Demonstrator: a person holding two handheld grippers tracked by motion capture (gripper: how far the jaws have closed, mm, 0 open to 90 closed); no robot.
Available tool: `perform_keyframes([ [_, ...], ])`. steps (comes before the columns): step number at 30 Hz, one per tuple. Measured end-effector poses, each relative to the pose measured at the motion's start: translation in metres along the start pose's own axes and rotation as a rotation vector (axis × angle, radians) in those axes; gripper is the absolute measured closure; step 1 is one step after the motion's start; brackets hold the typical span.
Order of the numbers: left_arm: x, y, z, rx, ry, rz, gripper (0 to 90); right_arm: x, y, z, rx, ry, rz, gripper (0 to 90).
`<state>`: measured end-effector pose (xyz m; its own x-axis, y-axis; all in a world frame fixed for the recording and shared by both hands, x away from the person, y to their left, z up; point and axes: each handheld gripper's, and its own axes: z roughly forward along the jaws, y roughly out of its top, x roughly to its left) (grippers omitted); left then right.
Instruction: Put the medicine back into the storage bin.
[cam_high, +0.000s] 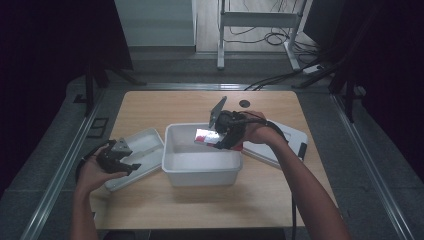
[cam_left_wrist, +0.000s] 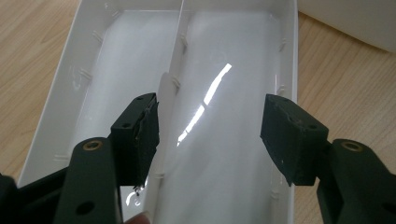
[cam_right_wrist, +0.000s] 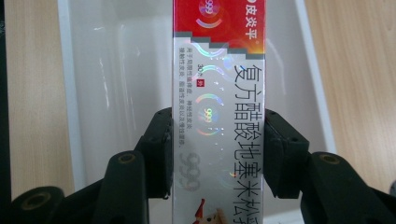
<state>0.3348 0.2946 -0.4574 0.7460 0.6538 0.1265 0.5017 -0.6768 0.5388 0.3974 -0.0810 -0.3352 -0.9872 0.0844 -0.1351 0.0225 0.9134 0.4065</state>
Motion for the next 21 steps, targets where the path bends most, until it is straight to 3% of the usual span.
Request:
perform_keyframes([
  [21,0.001,-0.002,-0.001,-0.003,0.002,-0.014,36.9,0.009,0.013,0.035,0.029,0.064,-0.047,50.5],
])
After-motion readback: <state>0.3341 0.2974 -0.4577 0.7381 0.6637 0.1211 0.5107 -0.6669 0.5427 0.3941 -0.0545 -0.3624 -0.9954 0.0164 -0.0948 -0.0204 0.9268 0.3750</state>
